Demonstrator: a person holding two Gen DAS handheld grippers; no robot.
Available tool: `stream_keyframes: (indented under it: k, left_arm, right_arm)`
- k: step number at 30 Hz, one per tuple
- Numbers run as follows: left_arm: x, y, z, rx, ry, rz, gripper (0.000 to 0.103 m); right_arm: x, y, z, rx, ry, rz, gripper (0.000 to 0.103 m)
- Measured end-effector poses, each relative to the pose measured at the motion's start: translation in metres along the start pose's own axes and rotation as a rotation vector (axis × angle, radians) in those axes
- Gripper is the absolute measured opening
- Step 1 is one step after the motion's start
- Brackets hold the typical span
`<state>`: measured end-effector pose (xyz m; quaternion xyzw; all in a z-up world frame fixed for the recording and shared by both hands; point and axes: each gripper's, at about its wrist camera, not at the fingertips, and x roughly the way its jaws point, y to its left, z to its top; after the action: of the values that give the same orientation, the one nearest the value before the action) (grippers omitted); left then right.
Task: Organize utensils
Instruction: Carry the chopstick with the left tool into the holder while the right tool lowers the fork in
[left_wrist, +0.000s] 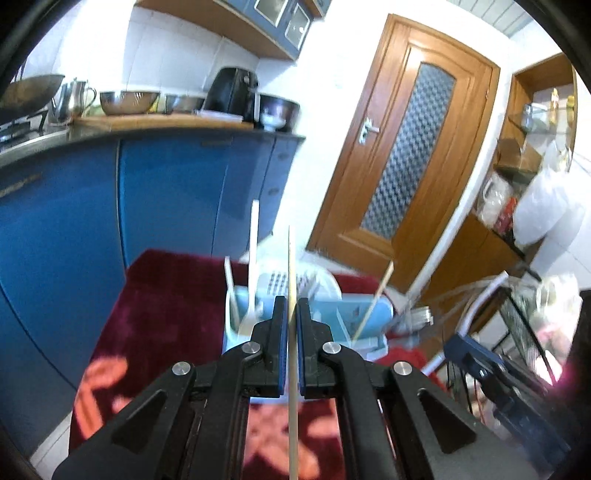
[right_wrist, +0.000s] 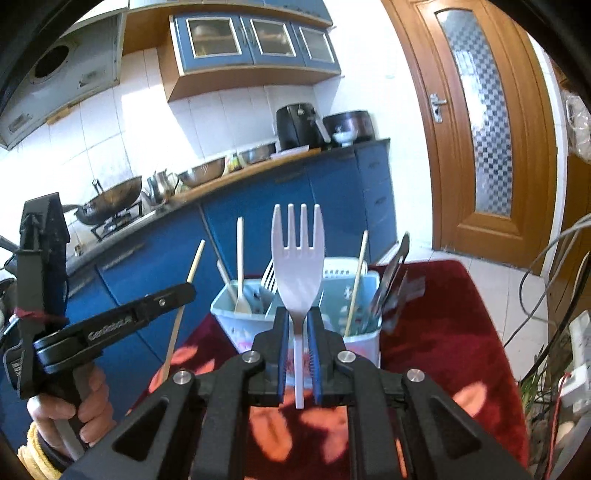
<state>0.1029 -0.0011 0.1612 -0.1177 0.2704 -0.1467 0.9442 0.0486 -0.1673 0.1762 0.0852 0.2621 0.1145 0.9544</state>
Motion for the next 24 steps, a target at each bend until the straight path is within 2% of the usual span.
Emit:
stream_keyframes:
  k: [13, 20, 24]
  left_arm:
    - [0.047, 0.013, 0.061, -0.060, -0.223, 0.032, 0.002]
    - [0.076, 0.019, 0.059, -0.036, -0.324, 0.062, 0.002]
    - [0.092, 0.020, 0.046, -0.014, -0.332, 0.076, 0.002]
  right_arm:
    - [0.020, -0.014, 0.034, -0.027, -0.085, -0.041, 0.012]
    - [0.043, -0.020, 0.039, -0.043, -0.105, -0.064, 0.012]
    - [0.057, -0.022, 0.036, -0.058, -0.096, -0.076, 0.012]
